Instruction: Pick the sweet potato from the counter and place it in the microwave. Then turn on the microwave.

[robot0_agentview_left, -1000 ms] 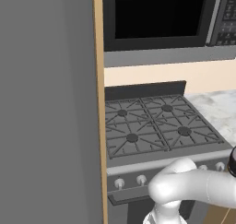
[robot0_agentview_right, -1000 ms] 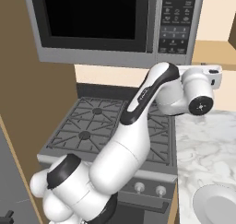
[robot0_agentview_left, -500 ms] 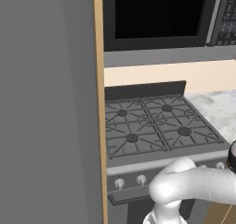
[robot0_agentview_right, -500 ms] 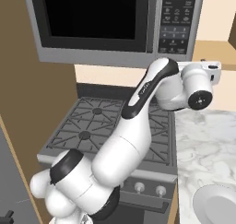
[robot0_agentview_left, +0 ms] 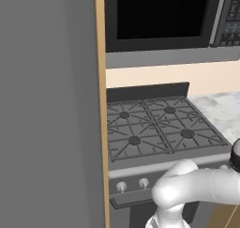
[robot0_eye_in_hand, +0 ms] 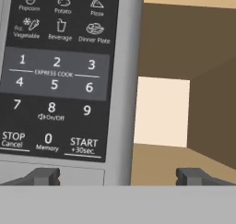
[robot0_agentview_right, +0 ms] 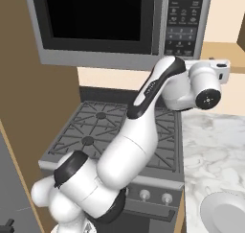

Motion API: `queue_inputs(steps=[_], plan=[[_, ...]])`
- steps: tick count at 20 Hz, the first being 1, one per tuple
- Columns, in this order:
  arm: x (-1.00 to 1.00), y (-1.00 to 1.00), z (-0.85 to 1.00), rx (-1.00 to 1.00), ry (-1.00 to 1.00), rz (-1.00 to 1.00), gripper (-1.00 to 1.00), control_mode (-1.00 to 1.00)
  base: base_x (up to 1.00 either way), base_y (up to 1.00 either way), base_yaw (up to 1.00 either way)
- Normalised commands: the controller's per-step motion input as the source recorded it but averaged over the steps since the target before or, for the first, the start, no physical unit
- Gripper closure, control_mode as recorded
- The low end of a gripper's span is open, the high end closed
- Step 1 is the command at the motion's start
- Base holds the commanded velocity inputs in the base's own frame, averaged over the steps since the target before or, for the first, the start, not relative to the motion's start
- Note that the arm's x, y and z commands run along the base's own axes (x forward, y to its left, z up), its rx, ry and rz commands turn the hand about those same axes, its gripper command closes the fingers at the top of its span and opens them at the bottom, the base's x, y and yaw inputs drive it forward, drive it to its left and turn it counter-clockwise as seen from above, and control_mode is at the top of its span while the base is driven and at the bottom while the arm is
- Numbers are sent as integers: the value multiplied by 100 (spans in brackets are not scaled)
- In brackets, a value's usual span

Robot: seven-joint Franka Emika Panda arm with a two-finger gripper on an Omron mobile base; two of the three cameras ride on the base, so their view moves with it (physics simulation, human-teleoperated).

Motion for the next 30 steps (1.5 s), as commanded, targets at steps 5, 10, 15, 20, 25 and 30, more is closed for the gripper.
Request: queue_inputs(steps=[5,10,15,20,25,30], plan=[[14,-9,10,0,0,0,-100,-100,0,0,0],[9,-17,5,0,0,0,-100,-100,0,0,0],[8,-5,4,0,0,0,-100,-100,0,0,0],[10,0,5,0,2,0,-100,-100,0,0,0],[8,0,3,0,4,0,-100,-100,0,0,0],[12,0,0,0,5,-2,-100,-100,0,0,0]])
